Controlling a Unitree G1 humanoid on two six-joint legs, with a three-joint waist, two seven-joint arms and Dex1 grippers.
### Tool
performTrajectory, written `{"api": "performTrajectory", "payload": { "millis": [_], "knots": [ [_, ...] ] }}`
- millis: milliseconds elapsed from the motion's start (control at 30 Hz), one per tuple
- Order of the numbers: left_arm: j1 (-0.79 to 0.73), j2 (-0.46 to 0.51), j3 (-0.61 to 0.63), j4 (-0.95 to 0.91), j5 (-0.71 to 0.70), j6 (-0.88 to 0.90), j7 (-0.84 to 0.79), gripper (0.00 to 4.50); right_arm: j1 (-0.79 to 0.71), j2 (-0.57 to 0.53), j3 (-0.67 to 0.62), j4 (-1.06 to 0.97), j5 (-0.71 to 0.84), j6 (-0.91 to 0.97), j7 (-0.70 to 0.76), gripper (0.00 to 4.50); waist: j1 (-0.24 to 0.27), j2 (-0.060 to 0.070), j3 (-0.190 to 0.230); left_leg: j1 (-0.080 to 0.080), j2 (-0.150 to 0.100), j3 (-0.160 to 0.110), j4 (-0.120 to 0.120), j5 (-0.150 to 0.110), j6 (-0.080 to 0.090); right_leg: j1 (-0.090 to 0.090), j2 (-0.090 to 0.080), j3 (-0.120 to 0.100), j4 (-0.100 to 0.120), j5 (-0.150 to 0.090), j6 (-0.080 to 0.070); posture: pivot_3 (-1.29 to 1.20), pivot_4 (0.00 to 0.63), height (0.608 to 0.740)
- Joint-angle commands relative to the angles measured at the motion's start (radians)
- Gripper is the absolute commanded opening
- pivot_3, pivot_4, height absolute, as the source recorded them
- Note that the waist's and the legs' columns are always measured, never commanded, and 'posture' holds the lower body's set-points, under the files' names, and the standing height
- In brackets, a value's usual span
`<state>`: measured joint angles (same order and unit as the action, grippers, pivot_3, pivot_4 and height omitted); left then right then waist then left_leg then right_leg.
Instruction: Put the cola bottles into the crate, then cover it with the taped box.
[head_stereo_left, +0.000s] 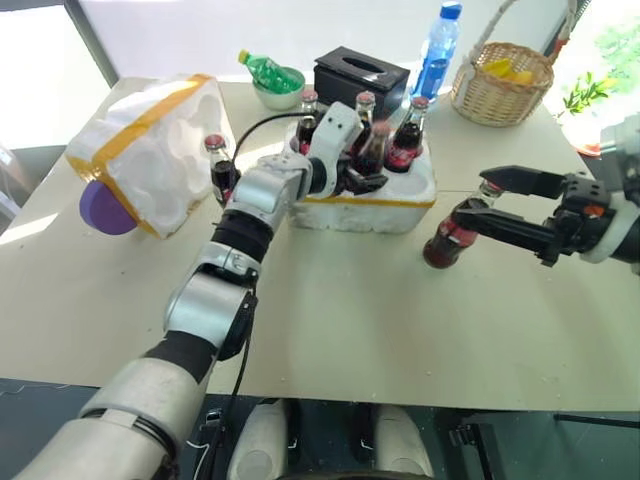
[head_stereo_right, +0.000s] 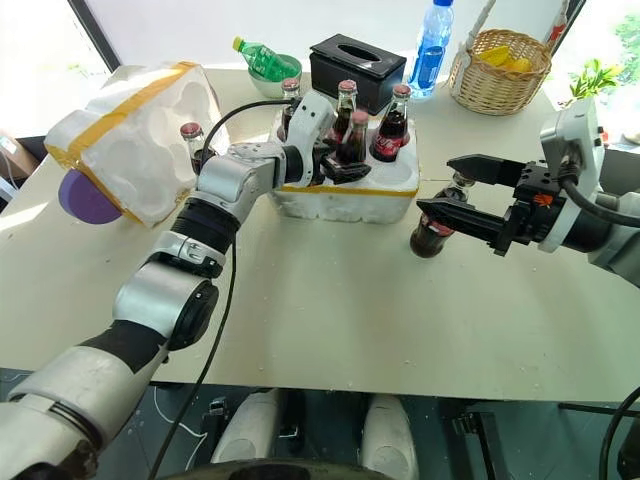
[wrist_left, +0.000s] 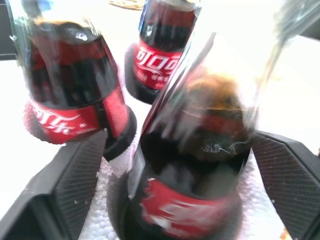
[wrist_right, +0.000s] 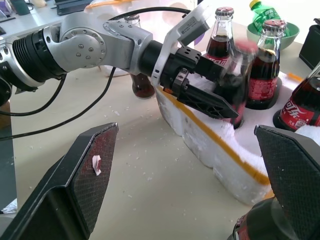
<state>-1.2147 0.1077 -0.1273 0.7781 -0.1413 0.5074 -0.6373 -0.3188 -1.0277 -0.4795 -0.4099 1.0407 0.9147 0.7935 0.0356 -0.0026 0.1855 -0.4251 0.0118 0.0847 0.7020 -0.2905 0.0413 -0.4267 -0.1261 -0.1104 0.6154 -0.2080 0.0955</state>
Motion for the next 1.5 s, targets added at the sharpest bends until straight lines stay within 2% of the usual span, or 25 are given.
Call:
{"api": "performTrajectory", "payload": {
  "millis": [33, 133, 233, 367, 567, 700, 833, 1133, 1400, 1500],
  "knots": [
    [0.058, 0.042, 0.039, -0.152, -0.06, 0.081, -0.07, 4.48, -0.022, 0.007, 0.006, -0.013, 0.002, -0.018, -0.004, 4.5, -0.003, 0.0, 0.0, 0.0, 0.0, 0.0, 0.0, 0.0, 0.0, 0.0, 0.0, 0.0, 0.0, 0.0, 0.0, 0.0, 0.15, 0.74],
    [0.14, 0.1, 0.066, -0.383, -0.142, 0.176, -0.143, 4.48, -0.033, 0.007, 0.018, -0.006, 0.005, -0.017, -0.003, 4.5, -0.014, 0.001, 0.0, 0.0, 0.002, 0.0, 0.0, 0.001, -0.002, -0.001, 0.001, 0.0, 0.0, 0.0, 0.0, 0.0, 0.15, 0.74],
    [0.267, 0.229, 0.124, -0.695, -0.252, 0.274, -0.213, 4.48, -0.041, 0.009, 0.033, 0.002, 0.003, -0.019, 0.002, 4.5, -0.022, 0.001, 0.0, -0.001, 0.002, 0.0, -0.001, 0.004, -0.006, -0.001, 0.002, 0.001, 0.0, 0.0, 0.0, 0.0, 0.15, 0.74],
    [0.425, 0.412, 0.239, -0.959, -0.38, 0.39, -0.263, 4.48, -0.059, 0.015, 0.062, 0.018, -0.004, -0.024, 0.012, 4.5, -0.025, 0.001, 0.0, 0.0, 0.003, 0.001, -0.001, 0.004, -0.006, -0.001, 0.002, 0.002, -0.001, 0.0, 0.0, 0.0, 0.15, 0.74],
    [0.69, 0.665, 0.458, -1.107, -0.501, 0.514, -0.293, 4.48, -0.099, 0.023, 0.107, 0.051, -0.031, -0.034, 0.033, 4.5, -0.021, 0.001, 0.0, 0.001, 0.003, 0.001, -0.001, 0.004, -0.007, 0.0, 0.003, 0.003, 0.0, 0.0, 0.0, 0.0, 0.15, 0.74],
    [0.838, 0.783, 0.5, -1.064, -0.42, 0.434, -0.27, 4.48, -0.121, 0.025, 0.122, 0.07, -0.044, -0.033, 0.051, 4.5, -0.019, 0.001, 0.0, 0.0, 0.002, 0.001, 0.0, 0.004, -0.007, 0.0, 0.003, 0.003, -0.001, 0.0, 0.0, 0.0, 0.15, 0.74],
    [0.776, 0.733, 0.456, -0.947, -0.371, 0.352, -0.173, 4.48, -0.146, 0.035, 0.144, 0.089, -0.061, -0.038, 0.059, 4.5, -0.015, 0.001, 0.0, 0.001, 0.002, 0.0, -0.001, 0.003, -0.006, 0.0, 0.003, 0.002, -0.001, 0.0, -0.001, 0.0, 0.15, 0.74],
    [0.59, 0.612, 0.265, -0.662, -0.237, 0.156, -0.14, 4.48, -0.168, 0.045, 0.153, 0.09, -0.066, -0.025, 0.067, 4.5, -0.021, 0.0, 0.0, 0.0, 0.002, 0.001, -0.001, 0.004, -0.007, 0.0, 0.004, 0.002, -0.001, 0.0, -0.001, 0.0, 0.15, 0.74],
    [0.421, 0.516, 0.204, -0.327, -0.139, 0.009, -0.111, 4.48, -0.155, 0.049, 0.138, 0.068, -0.055, -0.008, 0.057, 4.5, -0.021, 0.0, 0.0, 0.0, 0.003, 0.001, -0.001, 0.004, -0.007, 0.0, 0.004, 0.002, -0.001, 0.0, -0.001, 0.0, 0.15, 0.74],
    [0.393, 0.491, 0.186, -0.254, -0.116, -0.034, -0.135, 4.48, -0.151, 0.052, 0.133, 0.062, -0.051, -0.004, 0.048, 4.5, -0.021, -0.001, 0.0, 0.0, 0.003, 0.002, -0.001, 0.004, -0.007, 0.0, 0.004, 0.002, -0.001, 0.0, -0.001, 0.0, 0.15, 0.74]
  ]
}}
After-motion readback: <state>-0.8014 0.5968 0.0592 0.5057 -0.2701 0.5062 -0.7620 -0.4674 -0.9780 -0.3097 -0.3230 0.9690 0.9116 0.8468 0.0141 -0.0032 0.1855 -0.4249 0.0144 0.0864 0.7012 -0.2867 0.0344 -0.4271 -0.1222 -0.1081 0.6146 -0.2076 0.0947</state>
